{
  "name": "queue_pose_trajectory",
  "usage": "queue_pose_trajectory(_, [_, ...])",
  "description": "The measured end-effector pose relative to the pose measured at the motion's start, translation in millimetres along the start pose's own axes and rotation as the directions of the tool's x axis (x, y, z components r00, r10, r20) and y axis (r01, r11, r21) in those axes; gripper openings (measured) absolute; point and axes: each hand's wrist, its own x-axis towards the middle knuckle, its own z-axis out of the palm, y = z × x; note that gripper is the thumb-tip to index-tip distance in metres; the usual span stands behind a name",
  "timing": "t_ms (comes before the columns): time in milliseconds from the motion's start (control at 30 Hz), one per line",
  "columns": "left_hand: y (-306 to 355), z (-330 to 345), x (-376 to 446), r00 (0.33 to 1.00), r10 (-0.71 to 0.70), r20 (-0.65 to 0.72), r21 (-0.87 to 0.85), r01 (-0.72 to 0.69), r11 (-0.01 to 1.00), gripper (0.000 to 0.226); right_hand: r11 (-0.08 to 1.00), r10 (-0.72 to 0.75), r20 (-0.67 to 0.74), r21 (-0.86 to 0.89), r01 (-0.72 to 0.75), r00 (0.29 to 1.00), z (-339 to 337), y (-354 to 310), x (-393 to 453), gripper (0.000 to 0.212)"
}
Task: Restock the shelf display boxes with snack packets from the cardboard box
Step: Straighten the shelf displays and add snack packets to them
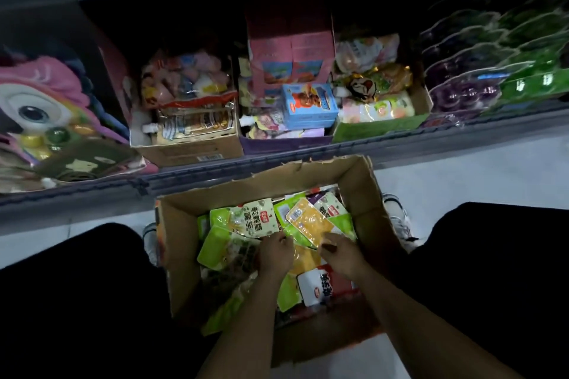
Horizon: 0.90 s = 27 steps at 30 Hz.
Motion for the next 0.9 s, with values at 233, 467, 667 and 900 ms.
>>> queue_pose_trajectory(233, [-20, 17, 12, 0.975, -0.22, -0.042, -0.238, 0.204, 0.95, 0.021, 0.997, 0.069, 0.127, -0.032, -0.065, 0.989, 15, 10, 4, 0.052])
queue_pose_trajectory(467, [-5, -1, 0, 0.947, -0.31, 0.083, -0.464, 0.312, 0.829, 0.032, 0.996, 0.037, 0.088, 0.084, -0.044, 0.995, 11, 4, 0, 0.037])
queue_pose_trajectory(667, [16, -30, -15, 0.914, -0.288, 0.287, -0.643, 0.407, 0.649, 0.04, 0.945, 0.092, 0.063, 0.309, -0.107, 0.994, -2, -14, -10, 0.018])
queue_pose_trajectory(900, [46, -75, -49, 0.945, -0.003, 0.327, -0.607, 0.213, 0.766, 0.07, 0.804, -0.003, 0.081, 0.592, -0.046, 0.997, -32, -56, -41, 0.02])
